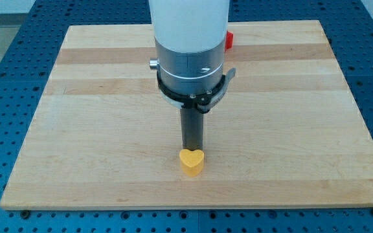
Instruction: Move your arm towards center right
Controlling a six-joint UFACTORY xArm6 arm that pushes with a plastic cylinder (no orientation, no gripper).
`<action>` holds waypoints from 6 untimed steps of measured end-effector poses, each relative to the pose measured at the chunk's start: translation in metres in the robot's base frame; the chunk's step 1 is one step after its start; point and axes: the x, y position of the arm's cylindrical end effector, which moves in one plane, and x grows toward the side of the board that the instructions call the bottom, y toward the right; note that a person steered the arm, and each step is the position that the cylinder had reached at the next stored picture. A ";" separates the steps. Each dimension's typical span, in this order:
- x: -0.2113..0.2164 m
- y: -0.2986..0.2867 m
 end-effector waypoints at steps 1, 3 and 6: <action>-0.002 0.000; -0.099 0.060; -0.147 0.170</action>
